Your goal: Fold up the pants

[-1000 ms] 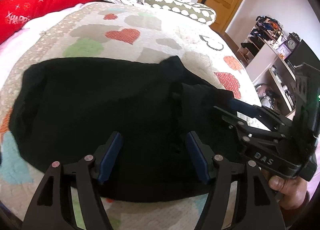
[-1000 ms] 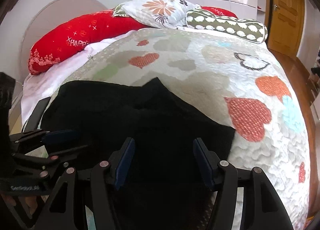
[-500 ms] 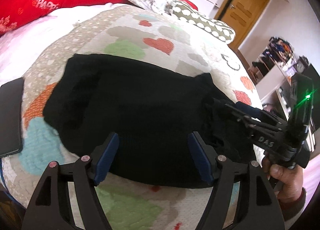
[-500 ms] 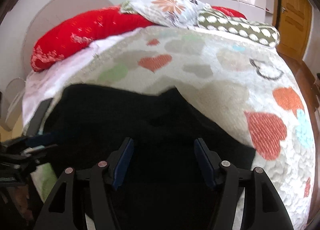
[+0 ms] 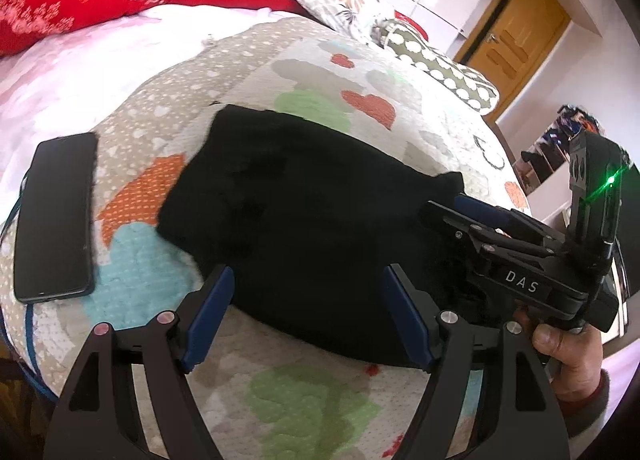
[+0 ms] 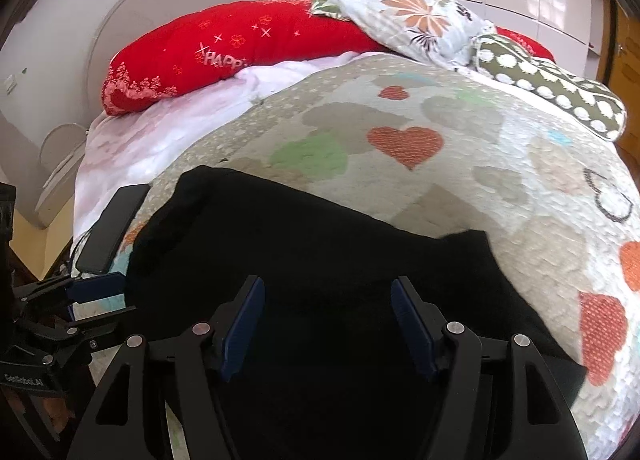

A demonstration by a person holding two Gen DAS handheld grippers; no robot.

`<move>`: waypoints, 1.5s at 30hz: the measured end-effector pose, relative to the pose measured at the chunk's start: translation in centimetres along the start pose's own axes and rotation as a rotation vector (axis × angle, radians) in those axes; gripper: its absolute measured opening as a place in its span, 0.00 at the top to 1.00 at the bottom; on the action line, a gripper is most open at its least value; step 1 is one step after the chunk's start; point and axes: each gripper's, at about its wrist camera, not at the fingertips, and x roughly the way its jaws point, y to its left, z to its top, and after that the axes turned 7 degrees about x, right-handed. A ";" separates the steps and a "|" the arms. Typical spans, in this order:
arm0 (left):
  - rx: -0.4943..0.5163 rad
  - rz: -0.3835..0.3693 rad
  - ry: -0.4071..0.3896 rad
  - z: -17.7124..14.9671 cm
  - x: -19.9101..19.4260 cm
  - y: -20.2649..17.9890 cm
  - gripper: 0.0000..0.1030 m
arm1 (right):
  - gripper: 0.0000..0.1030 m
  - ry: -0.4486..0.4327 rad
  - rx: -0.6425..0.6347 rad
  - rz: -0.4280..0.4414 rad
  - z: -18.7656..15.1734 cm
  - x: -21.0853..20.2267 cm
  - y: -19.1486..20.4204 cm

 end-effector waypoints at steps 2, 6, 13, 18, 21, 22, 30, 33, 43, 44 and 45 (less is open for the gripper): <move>-0.036 -0.013 -0.003 -0.2 -0.3 1.0 0.22 | 0.34 0.005 -0.016 0.010 0.3 0.4 0.6; -0.112 -0.042 -0.005 -0.8 -0.6 3.0 0.20 | 0.30 0.006 -0.048 0.047 0.9 1.2 1.6; -0.182 -0.051 0.002 -1.3 0.3 4.3 0.20 | 0.22 0.047 -0.118 0.090 3.6 4.1 4.1; -0.201 -0.067 0.027 -1.4 1.7 4.5 0.20 | 0.21 0.081 -0.193 0.122 5.7 6.8 6.3; -0.207 -0.066 0.019 -1.3 2.3 4.6 0.17 | 0.21 0.099 -0.233 0.143 6.7 8.6 7.5; -0.211 -0.068 0.013 -1.2 2.4 4.6 0.15 | 0.21 0.103 -0.241 0.148 6.8 9.0 7.7; -0.241 -0.082 -0.029 -0.4 2.7 5.2 0.17 | 0.31 0.176 -0.225 0.272 7.4 13.3 9.9; -0.215 -0.059 -0.058 -0.1 1.5 4.6 0.54 | 0.57 0.167 -0.205 0.282 7.2 12.9 9.8; 0.105 -0.151 -0.277 1.0 -6.2 -5.6 0.79 | 0.71 -0.131 -0.026 0.437 8.6 -2.1 -0.2; 0.151 -0.178 -0.276 0.8 -6.3 -7.2 0.79 | 0.71 -0.159 0.002 0.434 8.0 -3.9 -2.0; 0.213 -0.219 -0.267 0.5 -6.0 -9.5 0.79 | 0.71 -0.178 0.025 0.419 7.3 -5.2 -3.5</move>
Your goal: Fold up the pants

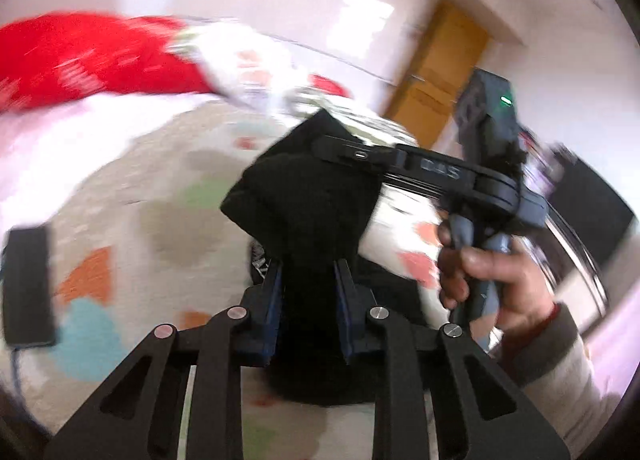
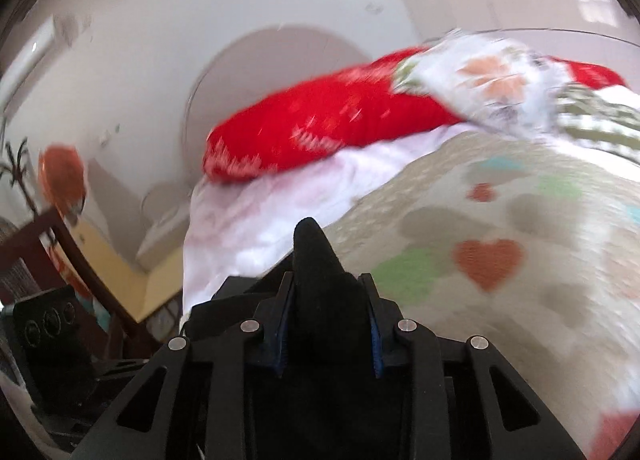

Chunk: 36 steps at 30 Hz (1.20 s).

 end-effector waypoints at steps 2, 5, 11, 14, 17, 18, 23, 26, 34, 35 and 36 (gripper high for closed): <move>0.063 -0.051 0.028 -0.3 1.8 -2.8 0.79 | 0.71 -0.044 0.050 -0.063 -1.8 -4.2 -2.4; 0.137 -0.156 0.131 -1.7 5.9 -6.4 0.79 | 0.59 -0.073 0.189 -0.219 -5.2 -8.3 -6.9; 0.268 -0.312 0.315 -4.3 8.4 -10.1 0.47 | 0.38 -0.069 0.410 -0.335 -11.6 -13.9 -11.9; 0.289 -0.317 0.269 -3.9 6.2 -9.1 0.28 | 0.22 -0.076 0.453 -0.331 -13.4 -15.4 -12.2; 0.282 -0.237 0.231 -2.9 5.5 -7.2 0.25 | 0.19 -0.102 0.523 -0.262 -14.6 -16.2 -12.8; 0.275 -0.206 0.224 -2.6 5.7 -6.4 0.25 | 0.19 -0.107 0.550 -0.251 -14.9 -16.4 -13.2; 0.235 -0.081 0.211 -1.2 7.1 -2.6 0.25 | 0.19 -0.129 0.571 -0.253 -14.4 -16.6 -12.5; 0.259 -0.032 0.214 -0.2 8.5 -1.3 0.25 | 0.19 -0.080 0.509 -0.229 -13.8 -15.7 -10.4; 0.240 -0.050 0.304 1.7 14.3 0.7 0.20 | 0.86 0.045 0.394 -0.256 -14.6 -10.0 -8.7; 0.242 -0.058 0.307 1.9 14.7 0.6 0.20 | 0.86 0.028 0.360 -0.256 -14.4 -10.3 -8.1; 0.249 -0.068 0.302 2.0 14.7 0.6 0.20 | 0.86 0.017 0.304 -0.281 -14.2 -10.9 -7.3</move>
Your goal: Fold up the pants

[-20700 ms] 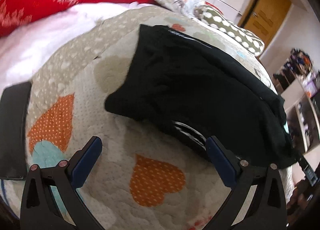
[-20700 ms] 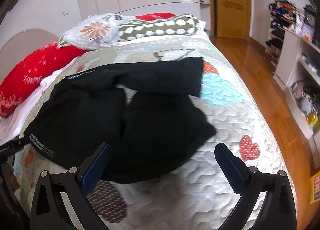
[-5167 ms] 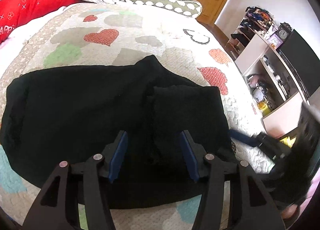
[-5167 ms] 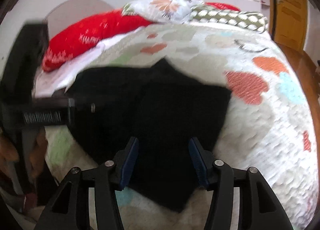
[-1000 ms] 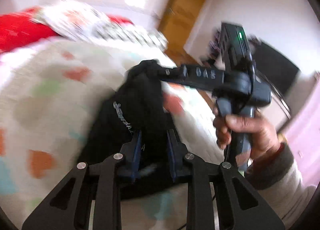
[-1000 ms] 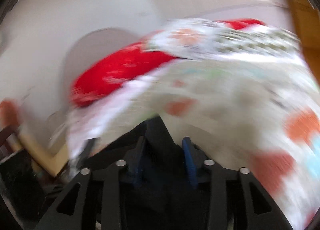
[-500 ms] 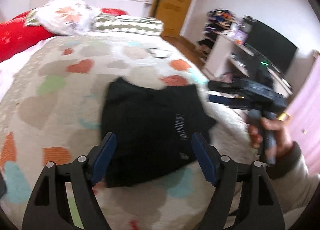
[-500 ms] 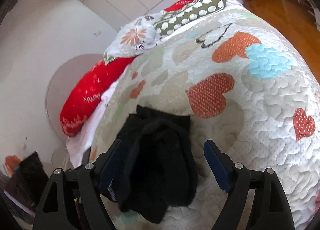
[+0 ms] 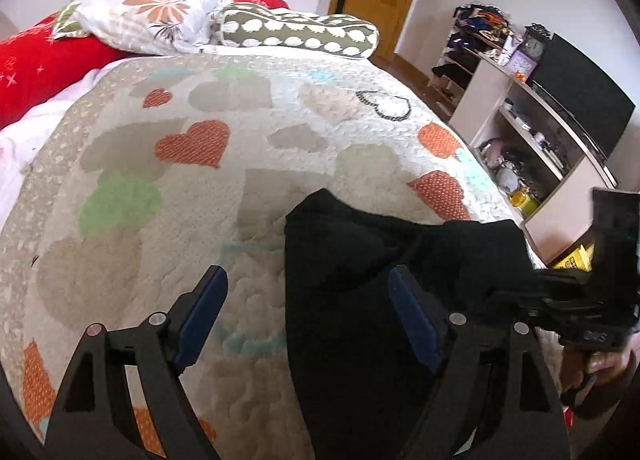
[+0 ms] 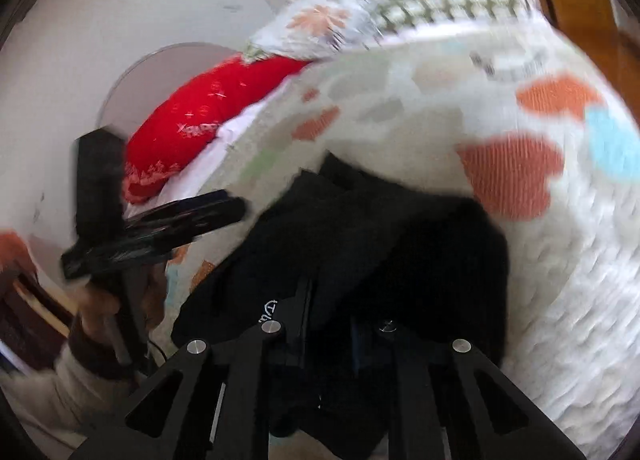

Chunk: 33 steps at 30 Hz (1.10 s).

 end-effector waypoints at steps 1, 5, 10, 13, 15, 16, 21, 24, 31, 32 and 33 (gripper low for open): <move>0.016 -0.011 -0.010 0.2 0.0 -0.2 0.20 | 0.86 -0.007 -0.029 -0.029 -0.1 -0.6 0.2; 0.085 -0.046 -0.003 1.0 1.2 -0.9 0.20 | 0.80 0.038 -0.042 -0.187 -1.1 -1.0 -1.8; 0.126 -0.106 0.043 2.1 3.5 -1.1 0.20 | 0.37 -0.032 0.052 -0.166 -1.9 -3.4 -4.0; 0.142 -0.107 0.064 2.8 4.8 -1.1 0.20 | 0.20 -0.070 0.118 -0.115 -1.8 -4.2 -5.6; 0.128 -0.113 0.092 3.0 6.1 -0.9 0.20 | 0.19 -0.035 0.155 -0.069 -1.6 -3.0 -6.6; 0.121 -0.110 0.102 2.9 6.5 -0.8 0.20 | 0.19 -0.019 0.172 -0.086 -1.3 -2.2 -7.0; 0.081 -0.136 0.122 1.8 7.3 0.1 0.31 | 0.66 -0.006 0.161 -0.023 -1.0 -1.3 -6.1; 0.064 -0.146 0.113 1.7 6.7 0.6 0.43 | 0.88 -0.033 0.129 0.025 -0.2 -2.5 -4.3; 0.001 -0.105 0.029 2.4 2.4 3.7 0.49 | 0.89 -0.076 0.093 0.260 2.1 -3.6 0.9; -0.010 -0.100 0.020 2.6 1.8 4.2 0.49 | 0.89 -0.092 0.123 0.338 2.6 -3.6 1.0; -0.021 -0.086 0.011 2.7 1.2 4.7 0.49 | 0.89 -0.104 0.144 0.375 2.6 -3.7 0.8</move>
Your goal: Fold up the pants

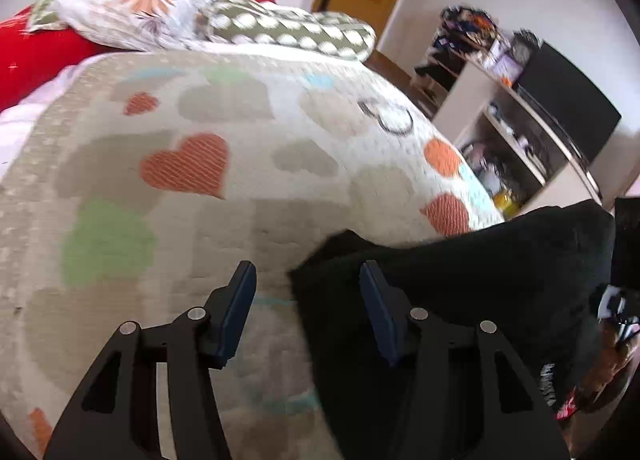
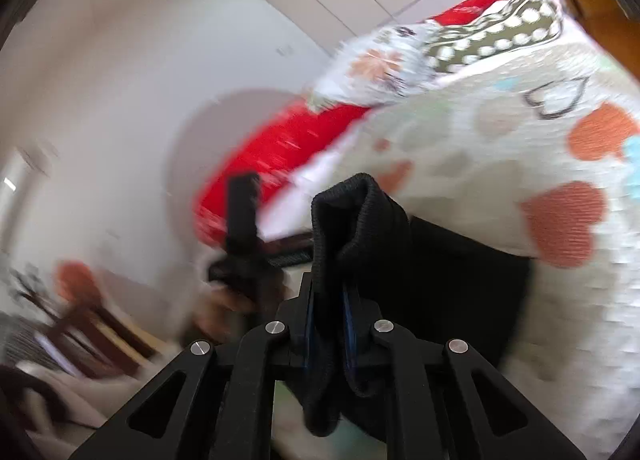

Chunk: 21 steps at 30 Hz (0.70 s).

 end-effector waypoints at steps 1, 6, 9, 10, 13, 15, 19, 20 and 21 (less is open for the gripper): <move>-0.001 0.020 -0.007 0.0 -0.7 0.3 0.49 | 0.90 -0.019 0.024 0.022 0.1 -0.1 -0.5; -0.004 0.054 -0.031 -0.9 -2.7 0.1 0.47 | 0.89 0.021 0.200 -0.112 -2.1 0.8 -7.0; -0.002 0.051 -0.027 -1.6 -3.0 -1.2 0.45 | 0.90 -0.011 0.280 -0.085 -2.8 0.3 -8.9; 0.008 0.043 -0.028 -1.8 -3.2 -1.9 0.44 | 0.89 -0.013 0.276 -0.072 -2.6 0.3 -8.5; 0.031 0.011 -0.050 -2.2 -4.1 -4.0 0.39 | 0.89 -0.002 0.265 0.030 -1.8 1.1 -6.9; 0.028 -0.018 -0.055 -2.7 -4.4 -4.9 0.35 | 0.89 -0.013 0.271 0.041 -1.6 1.1 -7.2; 0.054 -0.036 -0.005 -4.4 -3.6 -7.5 0.34 | 0.89 0.007 0.306 -0.083 -2.4 1.6 -9.5; 0.070 -0.024 0.006 -4.9 -3.3 -8.0 0.34 | 0.86 -0.003 0.318 -0.075 -2.5 1.4 -9.8; 0.083 -0.011 0.017 -5.4 -2.9 -8.5 0.34 | 0.85 -0.010 0.322 -0.073 -2.5 1.1 -9.8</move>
